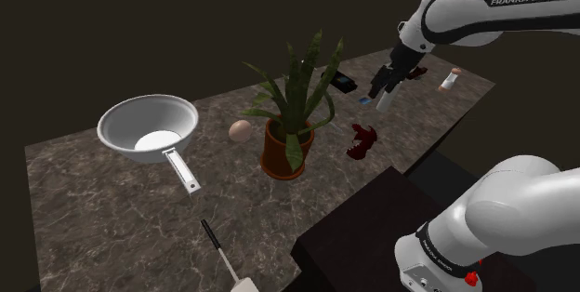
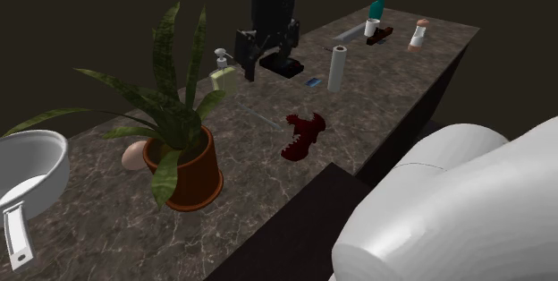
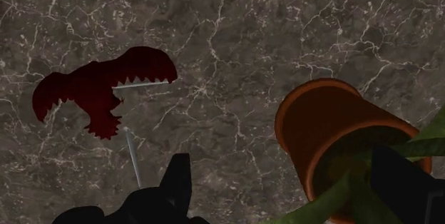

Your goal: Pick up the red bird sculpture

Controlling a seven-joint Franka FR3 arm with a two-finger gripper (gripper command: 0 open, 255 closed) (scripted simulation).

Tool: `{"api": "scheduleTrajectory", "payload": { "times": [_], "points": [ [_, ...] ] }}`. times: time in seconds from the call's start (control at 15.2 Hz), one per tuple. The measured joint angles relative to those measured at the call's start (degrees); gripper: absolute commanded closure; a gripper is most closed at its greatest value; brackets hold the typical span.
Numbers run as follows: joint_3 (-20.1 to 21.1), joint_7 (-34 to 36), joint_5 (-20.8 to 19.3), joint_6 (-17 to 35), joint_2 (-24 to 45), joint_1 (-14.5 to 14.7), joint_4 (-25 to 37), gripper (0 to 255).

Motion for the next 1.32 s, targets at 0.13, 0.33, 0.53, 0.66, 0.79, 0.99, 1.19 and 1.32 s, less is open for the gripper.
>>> {"api": "scheduleTrajectory", "payload": {
  "times": [0.13,0.33,0.53,0.66,0.79,0.99,1.19,1.32],
  "points": [
    [-1.9,-2.4,-0.4,3.7,3.0,-0.1,-1.0,0],
    [-5.1,-6.5,-0.2,9.0,8.9,0.2,-0.9,0],
    [-8.3,-11.2,0.6,13.1,14.4,0.5,0.0,0],
    [-10.8,-15.1,2.3,16.5,19.3,1.1,0.9,0],
    [-12.8,-19.3,5.0,19.3,24.6,1.9,2.7,0],
    [-14.9,-26.1,10.1,22.6,31.8,2.4,5.1,0],
    [-15.4,-34.0,17.0,25.2,39.6,1.6,8.2,0],
    [-14.2,-39.0,22.1,26.3,45.6,0.3,11.7,0]
  ]
}}
